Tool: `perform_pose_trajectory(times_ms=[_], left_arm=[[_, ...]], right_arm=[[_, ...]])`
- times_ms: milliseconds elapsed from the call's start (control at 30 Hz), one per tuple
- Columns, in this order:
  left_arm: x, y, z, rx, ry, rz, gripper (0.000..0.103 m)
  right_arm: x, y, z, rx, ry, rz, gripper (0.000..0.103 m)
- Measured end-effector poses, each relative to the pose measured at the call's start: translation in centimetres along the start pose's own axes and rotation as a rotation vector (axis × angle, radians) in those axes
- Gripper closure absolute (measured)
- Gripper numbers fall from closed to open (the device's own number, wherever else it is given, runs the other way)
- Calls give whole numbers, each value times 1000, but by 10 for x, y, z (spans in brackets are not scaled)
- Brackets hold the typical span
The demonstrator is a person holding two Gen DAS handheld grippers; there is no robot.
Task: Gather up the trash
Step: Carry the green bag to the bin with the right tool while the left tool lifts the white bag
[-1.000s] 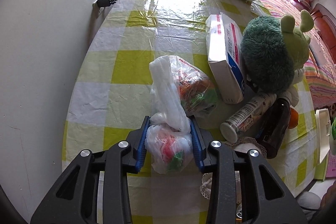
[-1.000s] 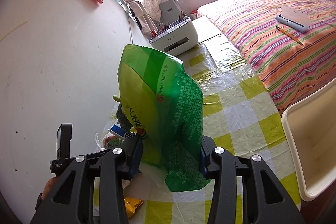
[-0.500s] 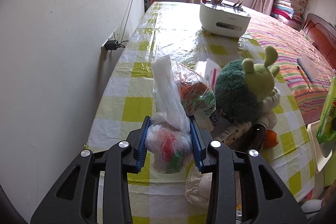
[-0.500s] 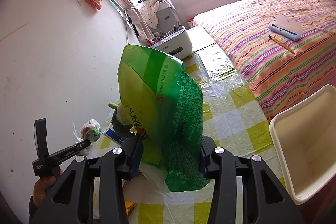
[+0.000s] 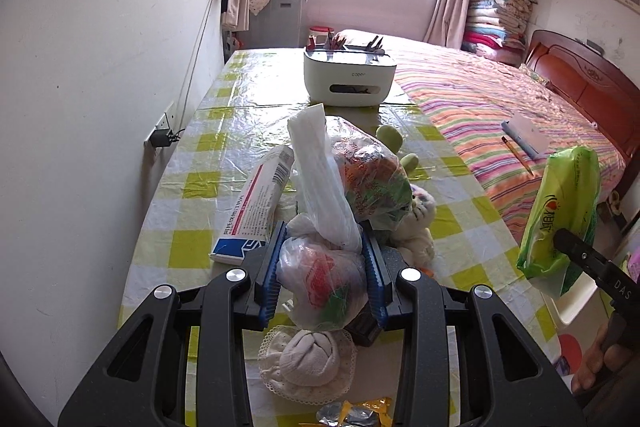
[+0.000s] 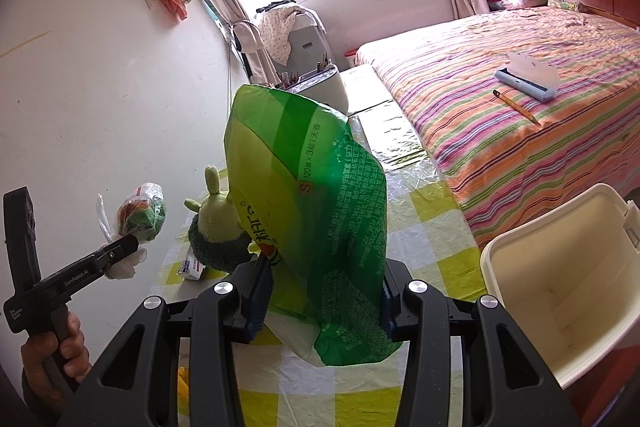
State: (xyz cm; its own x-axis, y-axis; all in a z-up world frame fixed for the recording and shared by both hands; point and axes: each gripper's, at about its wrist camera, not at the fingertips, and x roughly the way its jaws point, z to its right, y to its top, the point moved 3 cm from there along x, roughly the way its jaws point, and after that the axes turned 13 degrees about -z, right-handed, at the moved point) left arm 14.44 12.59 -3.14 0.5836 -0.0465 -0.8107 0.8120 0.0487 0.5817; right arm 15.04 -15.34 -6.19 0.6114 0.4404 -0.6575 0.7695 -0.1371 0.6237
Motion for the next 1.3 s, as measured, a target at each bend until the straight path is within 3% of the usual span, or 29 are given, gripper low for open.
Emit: perform_pose_trajectory(times_ms=[367,800,1300], left_arm=[[-9,7,32,18,-61,34,68],[-8,9,100,124,-114,45,68],[1,1,173,260,-142,37,68]], right_arm=[[-13,0,11,-9,-88,57,61],[-41,0,55,35,-272,154,61],[-74,-1,99,96,-418,262,61]])
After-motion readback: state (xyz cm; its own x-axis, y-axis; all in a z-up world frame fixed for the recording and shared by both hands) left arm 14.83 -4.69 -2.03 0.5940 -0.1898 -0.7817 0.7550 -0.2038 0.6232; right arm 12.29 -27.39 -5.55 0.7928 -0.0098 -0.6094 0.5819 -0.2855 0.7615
